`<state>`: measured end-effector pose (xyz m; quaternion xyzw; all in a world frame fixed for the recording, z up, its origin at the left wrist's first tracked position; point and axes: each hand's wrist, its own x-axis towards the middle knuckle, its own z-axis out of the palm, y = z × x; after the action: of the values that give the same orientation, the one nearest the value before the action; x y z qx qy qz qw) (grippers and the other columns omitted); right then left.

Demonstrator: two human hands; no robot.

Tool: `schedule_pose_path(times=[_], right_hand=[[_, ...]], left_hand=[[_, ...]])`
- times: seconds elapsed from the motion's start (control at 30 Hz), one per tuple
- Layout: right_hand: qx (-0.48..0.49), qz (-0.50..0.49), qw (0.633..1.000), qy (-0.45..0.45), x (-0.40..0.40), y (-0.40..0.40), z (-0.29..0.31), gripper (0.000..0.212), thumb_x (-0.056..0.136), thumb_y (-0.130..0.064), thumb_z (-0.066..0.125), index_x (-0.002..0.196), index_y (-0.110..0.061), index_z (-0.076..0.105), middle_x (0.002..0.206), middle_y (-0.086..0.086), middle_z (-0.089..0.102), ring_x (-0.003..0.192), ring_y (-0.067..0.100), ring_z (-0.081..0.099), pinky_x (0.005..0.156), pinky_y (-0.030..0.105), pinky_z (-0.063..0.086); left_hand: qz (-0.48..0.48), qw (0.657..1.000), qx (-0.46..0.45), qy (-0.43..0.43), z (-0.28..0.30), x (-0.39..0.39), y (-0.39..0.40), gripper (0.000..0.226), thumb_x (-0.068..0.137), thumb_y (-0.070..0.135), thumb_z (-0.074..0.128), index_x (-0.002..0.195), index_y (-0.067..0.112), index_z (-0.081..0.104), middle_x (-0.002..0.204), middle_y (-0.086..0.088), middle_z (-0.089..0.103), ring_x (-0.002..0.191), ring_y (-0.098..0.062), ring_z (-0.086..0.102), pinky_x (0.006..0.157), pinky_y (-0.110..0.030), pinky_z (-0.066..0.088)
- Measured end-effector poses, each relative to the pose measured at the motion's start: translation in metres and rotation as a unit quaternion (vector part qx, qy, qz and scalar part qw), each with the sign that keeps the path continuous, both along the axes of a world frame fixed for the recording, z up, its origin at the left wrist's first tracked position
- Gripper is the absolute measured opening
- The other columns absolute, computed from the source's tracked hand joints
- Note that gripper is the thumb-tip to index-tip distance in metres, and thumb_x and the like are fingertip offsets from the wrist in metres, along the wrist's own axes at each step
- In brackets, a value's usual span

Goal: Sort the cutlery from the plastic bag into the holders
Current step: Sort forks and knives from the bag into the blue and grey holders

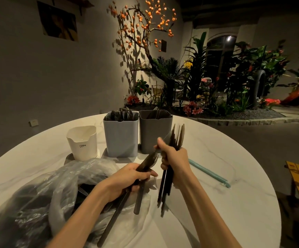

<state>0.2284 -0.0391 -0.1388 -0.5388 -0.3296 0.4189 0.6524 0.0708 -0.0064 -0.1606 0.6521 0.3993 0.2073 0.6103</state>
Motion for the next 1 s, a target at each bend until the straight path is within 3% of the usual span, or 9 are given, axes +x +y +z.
schedule_pose_path(times=[0.1, 0.2, 0.3, 0.4, 0.5, 0.6, 0.73, 0.93, 1.0], right_hand=[[0.088, -0.094, 0.991, 0.045, 0.010, -0.003, 0.007, 0.031, 0.095, -0.031, 0.068, 0.086, -0.002, 0.070, 0.055, -0.001, 0.046, 0.043, 0.007, 0.040, 0.042, 0.021, 0.037], [0.122, -0.182, 0.975, 0.047, 0.019, -0.005, 0.013, 0.030, 0.098, -0.033, 0.062, 0.080, -0.009, 0.066, 0.065, 0.001, 0.062, 0.055, 0.013, 0.062, 0.057, 0.027, 0.053], [0.154, -0.154, 0.974, 0.057, 0.018, -0.007, 0.019, 0.029, 0.102, -0.032, 0.056, 0.088, -0.008, 0.064, 0.074, 0.005, 0.074, 0.069, 0.024, 0.075, 0.071, 0.037, 0.063], [0.165, -0.081, 0.981, 0.061, 0.010, -0.013, 0.022, 0.028, 0.100, -0.032, 0.059, 0.091, -0.005, 0.064, 0.065, 0.007, 0.068, 0.055, 0.022, 0.067, 0.057, 0.033, 0.060], [0.172, -0.039, 0.984, 0.008, 0.004, -0.019, 0.025, 0.031, 0.093, -0.038, 0.066, 0.081, -0.010, 0.063, 0.053, 0.001, 0.050, 0.044, 0.012, 0.044, 0.046, 0.024, 0.040], [0.177, 0.002, 0.984, -0.025, 0.000, -0.024, 0.027, 0.036, 0.087, -0.042, 0.069, 0.077, -0.010, 0.059, 0.050, -0.001, 0.039, 0.041, 0.012, 0.034, 0.043, 0.023, 0.031], [0.183, 0.031, 0.982, -0.039, -0.003, -0.025, 0.026, 0.037, 0.090, -0.040, 0.068, 0.076, -0.008, 0.056, 0.051, 0.000, 0.038, 0.042, 0.013, 0.032, 0.041, 0.022, 0.030], [0.188, 0.052, 0.979, -0.059, -0.005, -0.023, 0.024, 0.039, 0.092, -0.040, 0.066, 0.077, -0.005, 0.056, 0.053, 0.002, 0.037, 0.043, 0.013, 0.032, 0.042, 0.023, 0.029], [0.191, 0.050, 0.978, -0.059, -0.006, -0.022, 0.025, 0.038, 0.091, -0.039, 0.066, 0.078, -0.005, 0.056, 0.052, 0.001, 0.037, 0.042, 0.013, 0.033, 0.042, 0.022, 0.031]], left_hand=[[0.035, 0.998, 0.022, -0.055, 0.002, -0.001, 0.000, 0.021, 0.101, 0.009, 0.055, 0.114, 0.005, 0.071, 0.072, 0.001, 0.059, 0.046, -0.005, 0.044, 0.044, -0.016, 0.038], [0.077, 0.990, 0.046, -0.105, 0.003, -0.003, 0.004, 0.024, 0.103, 0.010, 0.050, 0.118, 0.008, 0.069, 0.078, -0.002, 0.060, 0.047, -0.009, 0.041, 0.048, -0.020, 0.038], [0.113, 0.980, 0.080, -0.142, 0.007, -0.005, 0.005, 0.026, 0.106, 0.016, 0.047, 0.121, 0.018, 0.067, 0.074, -0.001, 0.060, 0.061, -0.014, 0.054, 0.065, -0.028, 0.045], [0.123, 0.960, 0.069, -0.243, 0.015, -0.006, 0.002, 0.028, 0.106, 0.011, 0.043, 0.128, 0.024, 0.054, 0.072, -0.006, 0.061, 0.083, -0.026, 0.072, 0.087, -0.042, 0.054], [0.107, 0.932, 0.020, -0.345, 0.024, -0.008, -0.003, 0.026, 0.106, 0.013, 0.043, 0.129, 0.023, 0.049, 0.083, -0.011, 0.061, 0.064, -0.023, 0.065, 0.063, -0.034, 0.058], [0.099, 0.920, 0.013, -0.378, 0.034, -0.010, -0.005, 0.021, 0.104, 0.020, 0.046, 0.123, 0.012, 0.049, 0.088, -0.008, 0.064, 0.048, -0.012, 0.045, 0.046, -0.022, 0.046], [0.043, 0.929, 0.023, -0.368, 0.055, -0.004, -0.003, 0.019, 0.104, 0.026, 0.047, 0.094, 0.010, 0.047, 0.071, 0.000, 0.053, 0.045, -0.006, 0.036, 0.040, -0.018, 0.036], [0.038, 0.929, 0.108, -0.352, 0.079, 0.014, 0.002, 0.021, 0.097, 0.033, 0.061, 0.112, 0.019, 0.056, 0.064, 0.001, 0.034, 0.047, -0.010, 0.027, 0.041, -0.021, 0.024], [0.071, 0.927, 0.177, -0.324, 0.084, 0.020, 0.004, 0.016, 0.093, 0.035, 0.065, 0.094, 0.019, 0.063, 0.059, 0.001, 0.033, 0.047, -0.012, 0.025, 0.044, -0.028, 0.017]])
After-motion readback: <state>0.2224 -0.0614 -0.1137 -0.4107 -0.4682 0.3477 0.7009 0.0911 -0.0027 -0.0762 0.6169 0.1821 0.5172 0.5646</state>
